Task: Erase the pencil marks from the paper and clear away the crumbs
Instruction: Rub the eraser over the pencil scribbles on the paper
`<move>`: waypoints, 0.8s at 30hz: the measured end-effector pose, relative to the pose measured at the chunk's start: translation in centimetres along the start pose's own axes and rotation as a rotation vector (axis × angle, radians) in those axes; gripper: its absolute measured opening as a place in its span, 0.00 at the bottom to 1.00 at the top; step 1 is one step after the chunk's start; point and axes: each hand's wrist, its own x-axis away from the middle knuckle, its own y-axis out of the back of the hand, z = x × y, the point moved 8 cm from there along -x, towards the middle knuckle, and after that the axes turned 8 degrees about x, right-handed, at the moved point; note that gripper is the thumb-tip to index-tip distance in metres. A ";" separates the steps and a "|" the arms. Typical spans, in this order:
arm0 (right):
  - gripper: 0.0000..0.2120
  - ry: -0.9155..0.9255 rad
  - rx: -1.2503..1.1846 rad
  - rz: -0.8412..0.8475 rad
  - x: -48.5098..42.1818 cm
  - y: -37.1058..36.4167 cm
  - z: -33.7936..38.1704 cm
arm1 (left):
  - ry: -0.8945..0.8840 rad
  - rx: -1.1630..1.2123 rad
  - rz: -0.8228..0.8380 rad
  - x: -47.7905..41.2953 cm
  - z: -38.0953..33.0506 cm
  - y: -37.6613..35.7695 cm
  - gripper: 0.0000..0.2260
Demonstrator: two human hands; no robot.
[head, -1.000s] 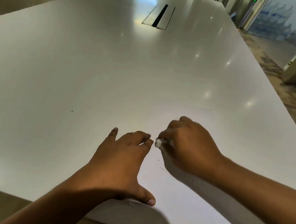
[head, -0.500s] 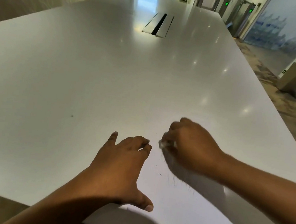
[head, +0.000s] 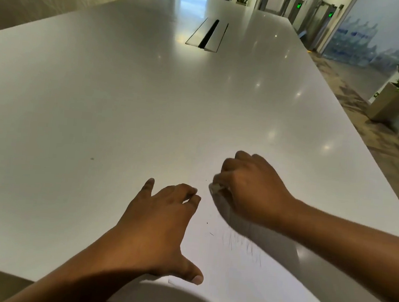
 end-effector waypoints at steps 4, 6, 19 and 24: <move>0.06 0.034 -0.087 0.023 2.2 0.1 0.7 | 0.001 -0.001 -0.003 0.0 0.0 0.0 0.57; 0.06 0.095 -0.083 0.059 3.6 0.1 2.1 | 0.004 0.003 0.002 0.0 0.0 -0.1 0.57; 0.03 -0.061 -0.063 -0.021 2.3 0.4 -0.3 | 0.003 -0.010 0.012 -0.1 -0.1 -0.1 0.56; 0.07 0.027 -0.125 0.065 4.2 0.0 2.3 | 0.004 -0.019 0.021 -0.1 -0.2 0.0 0.56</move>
